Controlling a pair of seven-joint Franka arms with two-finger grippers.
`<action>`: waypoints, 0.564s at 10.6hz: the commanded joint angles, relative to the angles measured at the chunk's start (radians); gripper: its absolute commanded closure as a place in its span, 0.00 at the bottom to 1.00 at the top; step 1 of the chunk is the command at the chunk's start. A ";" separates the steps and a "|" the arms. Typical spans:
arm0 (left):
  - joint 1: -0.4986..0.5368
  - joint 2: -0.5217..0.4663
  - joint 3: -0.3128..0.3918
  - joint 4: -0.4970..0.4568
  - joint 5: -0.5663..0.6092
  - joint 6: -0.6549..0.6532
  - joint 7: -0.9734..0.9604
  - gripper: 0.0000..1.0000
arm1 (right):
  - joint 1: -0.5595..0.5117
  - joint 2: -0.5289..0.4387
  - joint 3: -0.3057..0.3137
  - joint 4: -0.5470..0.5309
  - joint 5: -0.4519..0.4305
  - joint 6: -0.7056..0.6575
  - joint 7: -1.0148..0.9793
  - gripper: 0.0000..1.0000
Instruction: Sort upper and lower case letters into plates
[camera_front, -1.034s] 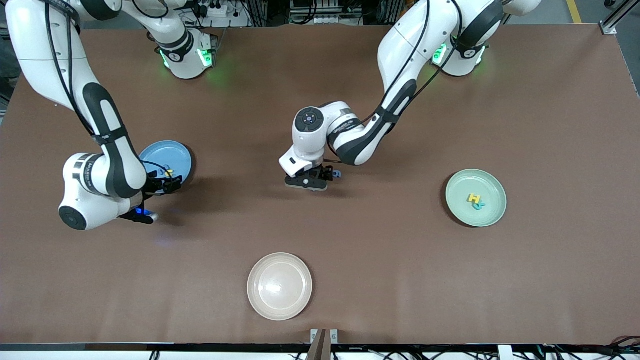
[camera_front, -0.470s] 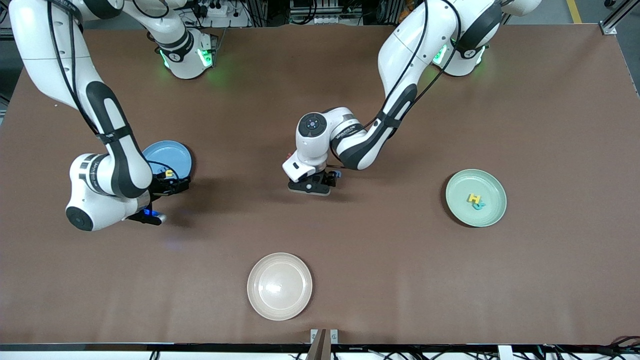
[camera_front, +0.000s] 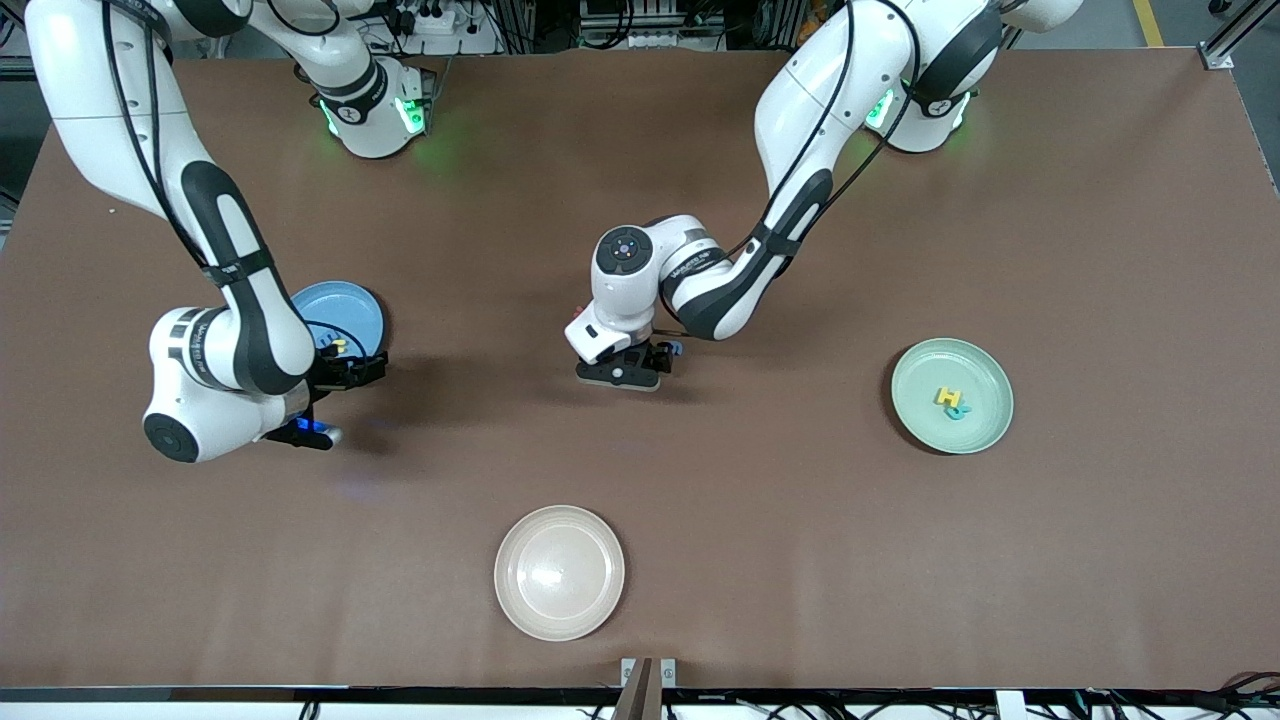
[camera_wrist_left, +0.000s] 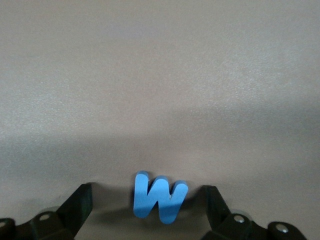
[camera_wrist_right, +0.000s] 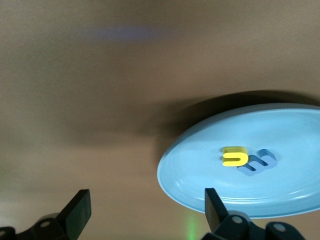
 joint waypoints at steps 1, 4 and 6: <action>-0.011 0.019 0.008 0.023 0.022 0.012 -0.008 0.00 | 0.010 -0.019 -0.001 0.003 0.015 -0.021 0.003 0.00; -0.016 0.019 0.008 0.023 0.023 0.014 -0.007 0.15 | 0.020 -0.017 -0.001 0.009 0.016 -0.025 0.006 0.00; -0.016 0.021 0.008 0.023 0.023 0.014 -0.005 0.33 | 0.033 -0.019 -0.004 0.009 0.013 -0.045 0.004 0.00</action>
